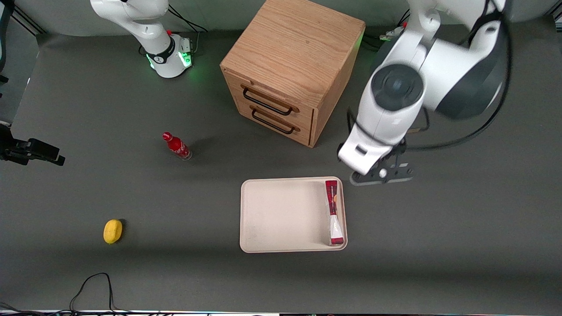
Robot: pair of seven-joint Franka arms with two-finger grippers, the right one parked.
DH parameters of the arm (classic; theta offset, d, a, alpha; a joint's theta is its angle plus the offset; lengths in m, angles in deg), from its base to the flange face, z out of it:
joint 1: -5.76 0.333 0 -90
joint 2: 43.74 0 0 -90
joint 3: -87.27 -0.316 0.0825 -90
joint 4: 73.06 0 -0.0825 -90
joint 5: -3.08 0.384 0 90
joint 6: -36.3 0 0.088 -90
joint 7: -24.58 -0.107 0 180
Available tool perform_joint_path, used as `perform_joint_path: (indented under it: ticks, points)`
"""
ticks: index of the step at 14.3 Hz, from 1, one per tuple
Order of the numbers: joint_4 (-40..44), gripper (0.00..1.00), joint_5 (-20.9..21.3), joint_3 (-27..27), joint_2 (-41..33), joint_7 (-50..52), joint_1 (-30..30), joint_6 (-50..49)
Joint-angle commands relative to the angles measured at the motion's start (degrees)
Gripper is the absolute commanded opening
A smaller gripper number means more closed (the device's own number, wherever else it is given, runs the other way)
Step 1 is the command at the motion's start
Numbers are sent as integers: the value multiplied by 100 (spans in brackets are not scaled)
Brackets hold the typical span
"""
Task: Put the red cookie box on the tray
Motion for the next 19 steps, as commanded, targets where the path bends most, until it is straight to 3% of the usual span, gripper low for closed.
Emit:
perform_joint_path:
  ticks: [1,3,7,10,16,19]
  points:
    - [-307,100,-177,-42,-434,22,232,-194]
    - [-788,100,-282,-42,-784,-335,540,-107]
    - [-2597,100,-739,-50,-2111,-1592,1638,612]
    - [-3320,100,-766,-68,-2578,-2366,2139,930]
    - [-3692,100,-801,-68,-2791,-3185,2896,1265]
    - [-3306,100,-792,-505,-2555,-3195,2592,1239]
